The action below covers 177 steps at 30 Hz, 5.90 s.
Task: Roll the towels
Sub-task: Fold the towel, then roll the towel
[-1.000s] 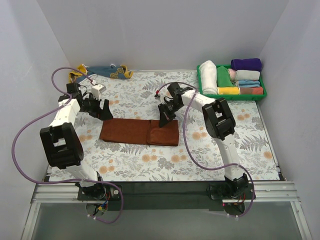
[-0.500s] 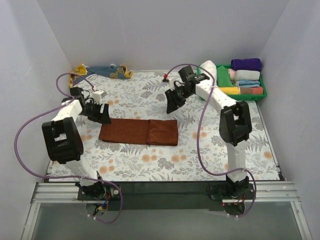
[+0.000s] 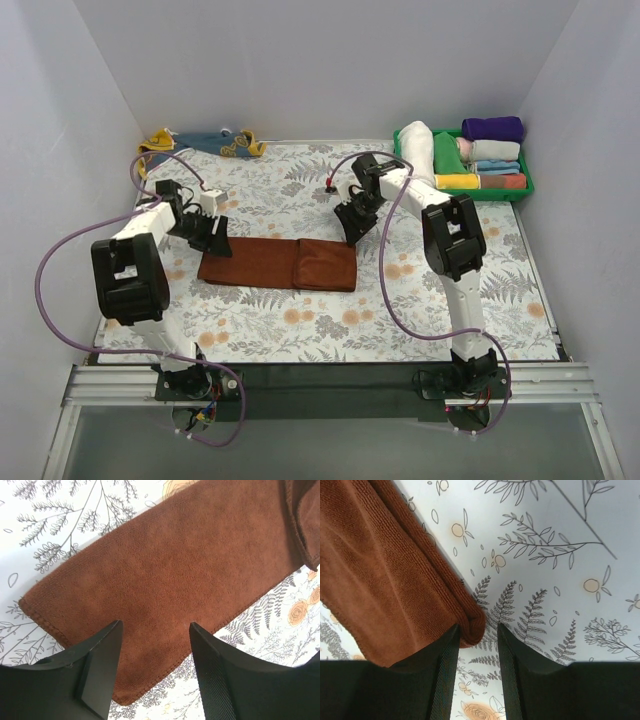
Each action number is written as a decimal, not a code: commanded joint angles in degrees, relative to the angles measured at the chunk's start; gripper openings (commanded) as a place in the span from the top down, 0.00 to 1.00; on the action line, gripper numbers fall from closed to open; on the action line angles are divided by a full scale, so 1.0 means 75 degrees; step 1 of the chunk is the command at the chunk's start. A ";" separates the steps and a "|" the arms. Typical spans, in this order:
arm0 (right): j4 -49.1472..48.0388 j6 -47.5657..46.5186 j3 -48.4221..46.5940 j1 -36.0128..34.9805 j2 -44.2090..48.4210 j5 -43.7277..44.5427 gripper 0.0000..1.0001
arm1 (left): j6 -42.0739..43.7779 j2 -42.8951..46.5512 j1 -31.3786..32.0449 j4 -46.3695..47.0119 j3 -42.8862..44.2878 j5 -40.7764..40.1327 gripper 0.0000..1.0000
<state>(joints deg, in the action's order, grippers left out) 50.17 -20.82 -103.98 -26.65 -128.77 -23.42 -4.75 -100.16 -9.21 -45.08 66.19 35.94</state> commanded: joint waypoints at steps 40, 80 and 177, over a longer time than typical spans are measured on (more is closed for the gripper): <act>-0.1967 0.1405 0.5743 -0.0454 0.3234 -0.4213 0.81 | -0.0772 -0.5808 0.3444 0.0500 0.7875 0.0704 0.42; -0.3643 0.2694 0.3763 -0.0677 0.0728 -0.3487 0.79 | 0.2884 0.2269 0.9080 0.5155 -0.4220 -0.3995 0.63; -0.2447 0.2225 0.4337 -0.0571 0.1385 -0.3030 0.76 | 0.2767 0.3172 0.8106 0.3901 -0.3283 -0.3327 0.36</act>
<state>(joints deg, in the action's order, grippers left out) 32.82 -3.01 -70.74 -30.57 -116.66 -52.36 16.49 -75.68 48.75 -20.45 42.76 18.22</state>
